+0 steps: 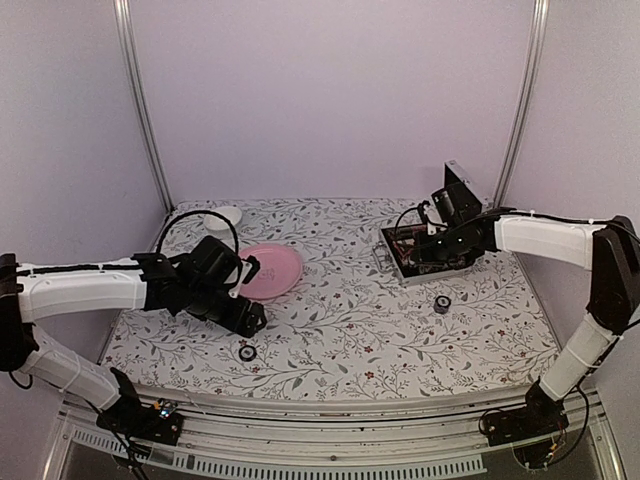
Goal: Pack up texas hold em set
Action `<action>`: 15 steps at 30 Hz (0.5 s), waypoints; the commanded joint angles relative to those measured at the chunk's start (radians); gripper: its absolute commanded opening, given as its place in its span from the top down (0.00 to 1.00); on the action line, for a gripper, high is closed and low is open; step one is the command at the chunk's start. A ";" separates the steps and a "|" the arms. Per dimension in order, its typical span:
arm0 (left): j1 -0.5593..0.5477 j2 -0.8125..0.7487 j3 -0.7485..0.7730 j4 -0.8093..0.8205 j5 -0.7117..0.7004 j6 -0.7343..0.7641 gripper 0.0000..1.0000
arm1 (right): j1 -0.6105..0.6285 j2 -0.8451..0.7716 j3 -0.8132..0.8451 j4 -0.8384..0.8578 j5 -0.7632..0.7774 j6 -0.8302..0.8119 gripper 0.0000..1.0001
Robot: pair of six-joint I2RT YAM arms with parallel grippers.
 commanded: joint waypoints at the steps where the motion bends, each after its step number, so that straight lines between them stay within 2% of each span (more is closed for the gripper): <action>1: 0.009 -0.047 -0.017 0.047 0.020 -0.060 0.11 | -0.071 0.096 0.088 -0.119 0.126 -0.240 0.98; 8: 0.014 -0.056 -0.038 0.032 0.024 -0.067 0.11 | -0.123 0.223 0.197 -0.121 0.134 -0.320 0.98; 15: 0.017 -0.063 -0.046 0.029 0.024 -0.060 0.09 | -0.135 0.283 0.236 -0.131 0.182 -0.350 0.98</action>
